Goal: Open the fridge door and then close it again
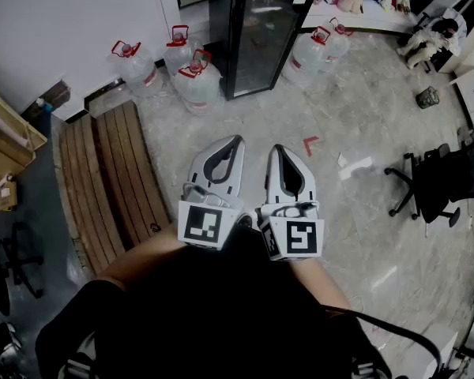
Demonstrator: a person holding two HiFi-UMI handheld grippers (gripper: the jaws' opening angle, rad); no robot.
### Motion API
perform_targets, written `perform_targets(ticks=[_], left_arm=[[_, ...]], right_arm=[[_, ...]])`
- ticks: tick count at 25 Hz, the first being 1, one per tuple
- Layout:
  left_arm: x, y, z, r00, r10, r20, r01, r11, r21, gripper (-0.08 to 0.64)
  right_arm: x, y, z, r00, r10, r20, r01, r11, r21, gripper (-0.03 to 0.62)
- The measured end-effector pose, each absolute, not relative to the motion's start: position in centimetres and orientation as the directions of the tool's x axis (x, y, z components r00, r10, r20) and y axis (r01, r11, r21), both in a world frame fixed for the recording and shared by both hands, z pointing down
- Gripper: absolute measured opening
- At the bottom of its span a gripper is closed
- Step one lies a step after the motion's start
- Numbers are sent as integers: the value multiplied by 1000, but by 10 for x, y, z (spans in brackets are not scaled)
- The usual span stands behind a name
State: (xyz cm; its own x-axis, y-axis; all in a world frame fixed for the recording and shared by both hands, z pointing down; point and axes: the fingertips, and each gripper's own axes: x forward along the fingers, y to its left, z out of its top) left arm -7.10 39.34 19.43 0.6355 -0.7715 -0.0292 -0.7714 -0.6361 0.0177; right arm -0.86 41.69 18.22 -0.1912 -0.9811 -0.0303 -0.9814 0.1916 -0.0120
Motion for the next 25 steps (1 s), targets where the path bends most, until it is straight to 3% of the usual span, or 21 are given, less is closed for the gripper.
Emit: perform_targets(ticks=[16, 21, 25], left_arm=[[-20, 375, 190, 589, -807, -38, -808, -589, -20, 0], [-9, 363, 202, 549, -836, -10, -836, -549, -17, 0], [3, 344, 215, 548, -836, 34, -834, -549, -51, 0]], right_arm=[[41, 412, 192, -231, -973, 14, -972, 230, -42, 15], [59, 397, 191, -283, -958, -52, -956, 286, -72, 15], [82, 375, 199, -280, -960, -27, -955, 281, -91, 15]])
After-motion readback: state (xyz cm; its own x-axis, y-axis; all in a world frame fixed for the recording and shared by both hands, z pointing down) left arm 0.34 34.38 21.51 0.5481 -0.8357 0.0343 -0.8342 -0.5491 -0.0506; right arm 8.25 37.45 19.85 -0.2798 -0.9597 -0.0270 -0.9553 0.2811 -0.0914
